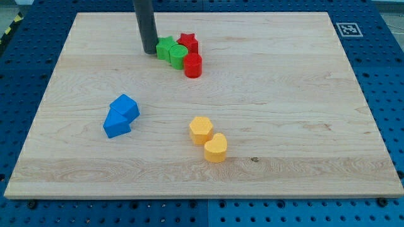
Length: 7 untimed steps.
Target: Slide the green blocks to the right side
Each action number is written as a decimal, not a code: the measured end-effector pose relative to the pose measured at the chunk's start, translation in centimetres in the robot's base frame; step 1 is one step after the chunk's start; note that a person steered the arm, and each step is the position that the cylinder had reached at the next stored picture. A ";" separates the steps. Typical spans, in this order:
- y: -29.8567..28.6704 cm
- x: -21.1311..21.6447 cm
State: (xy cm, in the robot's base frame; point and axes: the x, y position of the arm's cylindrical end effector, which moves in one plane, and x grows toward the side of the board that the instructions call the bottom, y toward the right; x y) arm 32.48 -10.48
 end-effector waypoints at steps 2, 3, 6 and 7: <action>5.6 3.1; 7.8 3.5; 9.9 0.7; 9.9 -1.0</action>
State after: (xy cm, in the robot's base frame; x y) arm 31.48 -0.56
